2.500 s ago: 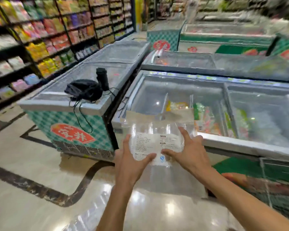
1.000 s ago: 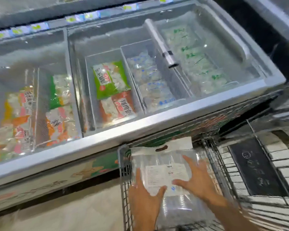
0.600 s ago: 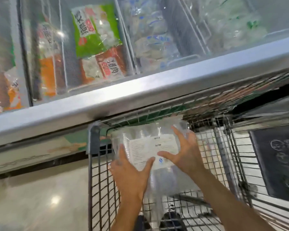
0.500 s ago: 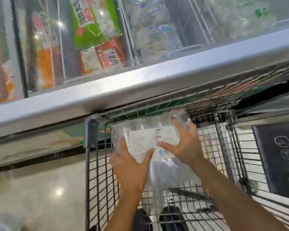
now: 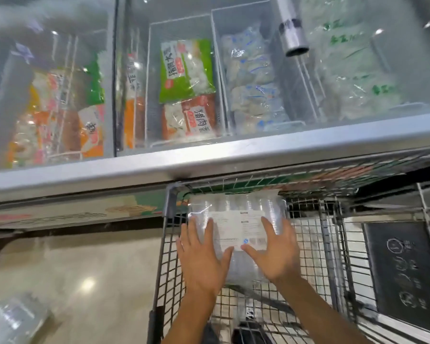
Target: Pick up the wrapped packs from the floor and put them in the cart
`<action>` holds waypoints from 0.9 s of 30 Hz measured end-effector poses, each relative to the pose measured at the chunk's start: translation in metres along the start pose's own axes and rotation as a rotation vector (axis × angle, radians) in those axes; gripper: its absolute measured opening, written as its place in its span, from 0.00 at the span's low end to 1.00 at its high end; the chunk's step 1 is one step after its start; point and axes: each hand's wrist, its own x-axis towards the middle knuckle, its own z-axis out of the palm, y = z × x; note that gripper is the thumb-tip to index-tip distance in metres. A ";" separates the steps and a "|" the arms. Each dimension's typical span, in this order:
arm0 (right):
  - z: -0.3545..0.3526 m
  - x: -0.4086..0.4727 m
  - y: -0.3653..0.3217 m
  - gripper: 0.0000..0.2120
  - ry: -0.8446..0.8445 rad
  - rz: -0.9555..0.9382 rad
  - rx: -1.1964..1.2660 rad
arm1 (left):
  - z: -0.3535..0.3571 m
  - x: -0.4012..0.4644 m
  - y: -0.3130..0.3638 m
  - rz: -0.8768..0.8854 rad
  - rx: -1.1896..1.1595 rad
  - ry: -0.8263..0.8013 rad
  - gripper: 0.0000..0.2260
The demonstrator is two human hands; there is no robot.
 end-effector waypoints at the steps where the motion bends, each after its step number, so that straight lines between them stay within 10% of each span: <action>1: -0.011 -0.007 -0.009 0.48 -0.003 -0.024 -0.025 | -0.019 -0.005 -0.005 0.003 -0.009 0.038 0.37; 13: -0.132 -0.157 -0.270 0.46 0.121 -0.611 -0.179 | -0.249 -0.161 -0.204 -0.439 -0.044 0.376 0.36; 27: -0.007 -0.464 -0.576 0.33 0.179 -1.389 -0.067 | -0.387 -0.445 -0.502 -0.886 0.042 0.721 0.35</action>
